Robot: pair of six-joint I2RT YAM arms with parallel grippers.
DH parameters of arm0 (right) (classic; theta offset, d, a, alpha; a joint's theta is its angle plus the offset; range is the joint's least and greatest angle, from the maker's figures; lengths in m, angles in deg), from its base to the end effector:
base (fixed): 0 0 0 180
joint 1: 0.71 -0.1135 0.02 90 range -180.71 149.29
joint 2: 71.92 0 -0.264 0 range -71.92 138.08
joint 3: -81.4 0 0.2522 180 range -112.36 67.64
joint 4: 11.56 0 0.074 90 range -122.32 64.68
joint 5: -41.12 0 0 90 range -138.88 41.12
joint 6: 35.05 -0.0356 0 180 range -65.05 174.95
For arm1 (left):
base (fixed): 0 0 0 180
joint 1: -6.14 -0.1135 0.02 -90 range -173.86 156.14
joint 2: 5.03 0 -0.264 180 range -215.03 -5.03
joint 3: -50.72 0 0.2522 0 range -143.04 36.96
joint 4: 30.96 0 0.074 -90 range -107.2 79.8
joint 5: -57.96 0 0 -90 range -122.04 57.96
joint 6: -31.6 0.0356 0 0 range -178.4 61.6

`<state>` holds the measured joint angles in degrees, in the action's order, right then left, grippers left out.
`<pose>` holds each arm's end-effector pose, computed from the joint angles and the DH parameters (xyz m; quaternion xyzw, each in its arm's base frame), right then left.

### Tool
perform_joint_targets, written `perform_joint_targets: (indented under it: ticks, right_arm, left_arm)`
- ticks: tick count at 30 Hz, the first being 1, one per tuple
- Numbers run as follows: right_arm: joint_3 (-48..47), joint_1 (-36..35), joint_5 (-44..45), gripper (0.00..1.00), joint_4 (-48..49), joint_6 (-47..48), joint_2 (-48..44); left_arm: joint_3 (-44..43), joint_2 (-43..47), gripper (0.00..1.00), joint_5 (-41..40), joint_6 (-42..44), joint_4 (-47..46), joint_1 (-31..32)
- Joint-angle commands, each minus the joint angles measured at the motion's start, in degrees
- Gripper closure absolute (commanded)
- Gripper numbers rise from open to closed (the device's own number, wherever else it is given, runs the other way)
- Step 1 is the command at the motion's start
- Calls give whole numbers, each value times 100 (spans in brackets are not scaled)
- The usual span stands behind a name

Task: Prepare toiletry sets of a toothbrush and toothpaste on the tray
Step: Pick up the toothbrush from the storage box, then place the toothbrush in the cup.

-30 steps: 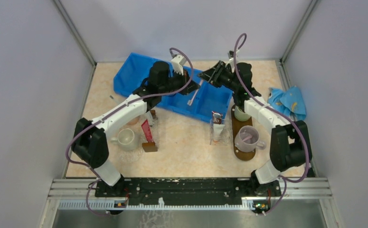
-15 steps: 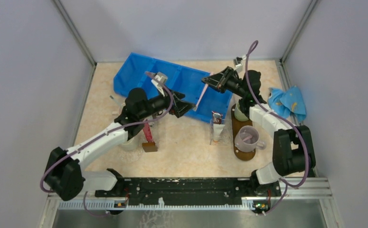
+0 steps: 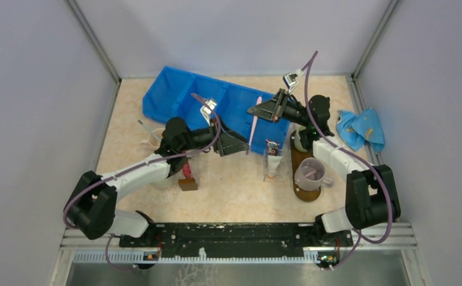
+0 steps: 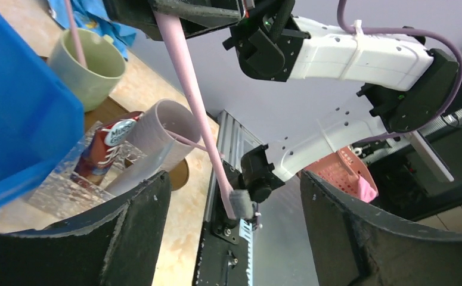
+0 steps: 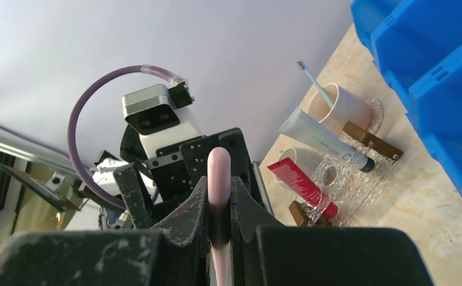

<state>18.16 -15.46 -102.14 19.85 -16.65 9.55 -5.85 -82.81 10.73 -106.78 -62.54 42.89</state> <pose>0.2956 0.1073 0.3174 -0.0445 0.6556 0.6824 0.3203 0.2241 -0.1975 0.2983 0.2182 0.6215 -0.6558 0.3688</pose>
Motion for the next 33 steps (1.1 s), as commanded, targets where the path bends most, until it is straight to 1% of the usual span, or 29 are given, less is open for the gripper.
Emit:
perform_joint_targets:
  ticks: [1,3,4,5,7,8,9,10,11,12,13,15,17,18,20,23,24,25,26,28,29,30,32,33]
  right_arm:
    - [33,-157,-18,100,208,381,-397]
    - [73,-169,23,100,171,458,-440]
    - [77,-184,30,100,141,494,-458]
    - [78,-199,34,100,127,529,-471]
    - [78,-243,54,100,55,633,-511]
    - [78,-266,67,100,-17,725,-540]
    - [85,-280,81,100,-99,820,-575]
    - [99,-290,86,100,-171,968,-615]
    - [123,-288,83,100,-224,1101,-668]
    - [141,-282,56,97,-284,1311,-739]
    - [149,-271,3,82,-387,1618,-851]
    - [193,-198,-327,44,-487,2453,-1098]
    - [247,-66,-773,21,-924,3674,-1416]
    - [256,-6,-904,15,-1350,4379,-1588]
    - [263,144,-1279,9,-1988,5550,-1863]
    - [123,445,-2064,7,-2983,6805,-2071]
    - [-45,514,-2332,7,-3546,7509,-2119]
    - [-292,539,-2448,7,-4611,8563,-2189]
    - [-612,542,-2441,6,-5985,10014,-2232]
    - [-1221,523,-2224,4,-8653,13451,-2245]
    - [-1397,511,-2021,2,-9429,14811,-2248]
    - [-1495,489,-1817,1,-9898,15770,-2265]
    - [-1732,461,-1449,1,-10542,17259,-2193]
    - [-1876,439,-1324,1,-10780,17735,-2148]
  left_arm:
    - [-338,-291,22,231,-328,-226,256]
    - [-359,-459,31,244,-496,-455,338]
    - [-384,-518,38,209,-536,-498,375]
    - [-415,-573,49,162,-567,-493,403]
    - [-468,-685,59,114,-607,-498,450]
    - [-503,-743,67,129,-629,-509,467]
    - [-515,-773,79,142,-652,-529,472]
    - [-512,-789,95,171,-681,-590,473]
    - [-491,-765,100,174,-679,-628,473]
    - [-450,-701,100,142,-638,-596,473]
    - [-410,-607,100,102,-548,-492,466]
    - [-345,-339,100,-28,-245,-37,452]
    - [-190,4,100,-171,-46,378,411]
    - [-67,179,100,-206,-38,490,367]
    - [205,485,100,-151,-158,616,216]
    - [479,766,100,152,-361,995,-33]
    - [475,787,100,428,-372,1217,-123]
    - [421,779,100,635,-347,1492,-165]
    - [332,752,100,833,-266,1825,-190]
    - [25,650,100,1206,38,2697,-195]
    - [-155,593,100,1340,194,3140,-187]
    - [-306,531,100,1484,294,3458,-170]
    - [-481,423,100,1664,312,3676,-97]
    - [-565,365,100,1732,312,3738,-41]
